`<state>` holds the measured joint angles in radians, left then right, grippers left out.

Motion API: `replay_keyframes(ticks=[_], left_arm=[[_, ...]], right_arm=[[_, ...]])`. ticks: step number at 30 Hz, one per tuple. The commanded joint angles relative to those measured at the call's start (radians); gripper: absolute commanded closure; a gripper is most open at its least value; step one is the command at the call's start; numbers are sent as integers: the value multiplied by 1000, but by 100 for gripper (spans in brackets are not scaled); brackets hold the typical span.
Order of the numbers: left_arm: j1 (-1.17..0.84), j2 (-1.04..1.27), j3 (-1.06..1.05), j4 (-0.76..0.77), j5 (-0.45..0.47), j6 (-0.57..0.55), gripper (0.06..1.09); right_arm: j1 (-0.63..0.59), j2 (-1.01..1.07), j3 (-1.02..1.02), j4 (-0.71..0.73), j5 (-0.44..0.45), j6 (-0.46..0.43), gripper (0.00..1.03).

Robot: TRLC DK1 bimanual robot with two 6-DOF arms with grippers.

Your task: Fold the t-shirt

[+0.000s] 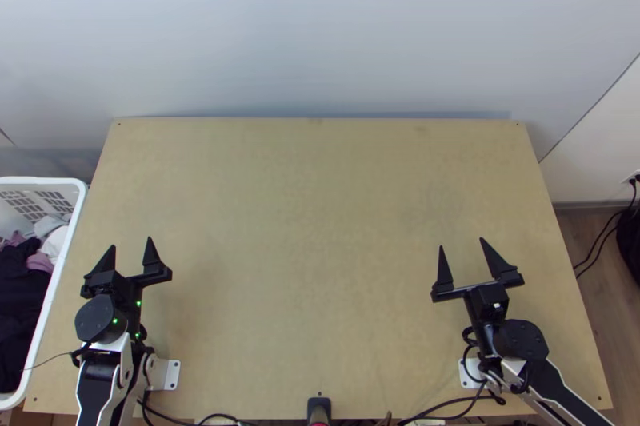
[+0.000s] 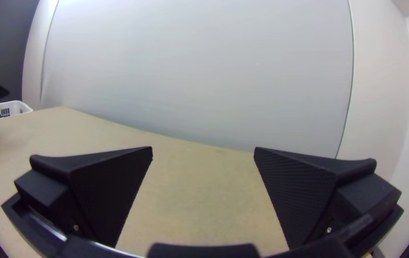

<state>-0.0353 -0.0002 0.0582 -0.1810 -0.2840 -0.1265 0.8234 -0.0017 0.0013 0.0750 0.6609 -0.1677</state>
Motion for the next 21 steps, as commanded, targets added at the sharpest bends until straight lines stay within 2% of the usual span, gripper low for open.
replay_keyframes(ticks=[1,5,8,16,18,19,21], left_arm=[[0,0,0,0,0,-1,10],[0,0,0,0,0,-5,10],[-5,-1,3,-18,11,-140,10],[-12,0,3,-23,9,-144,10],[-11,-1,3,-23,9,-144,10],[-12,0,3,-23,9,-144,10],[-11,-1,3,-23,9,-144,10]], right_arm=[[0,0,0,0,0,0,3],[0,0,0,0,0,0,3],[0,0,0,0,0,0,3],[-6,-1,0,0,0,0,3],[-101,-1,0,0,0,0,3],[-155,-1,0,6,0,20,3],[-222,-3,0,14,-1,181,3]])
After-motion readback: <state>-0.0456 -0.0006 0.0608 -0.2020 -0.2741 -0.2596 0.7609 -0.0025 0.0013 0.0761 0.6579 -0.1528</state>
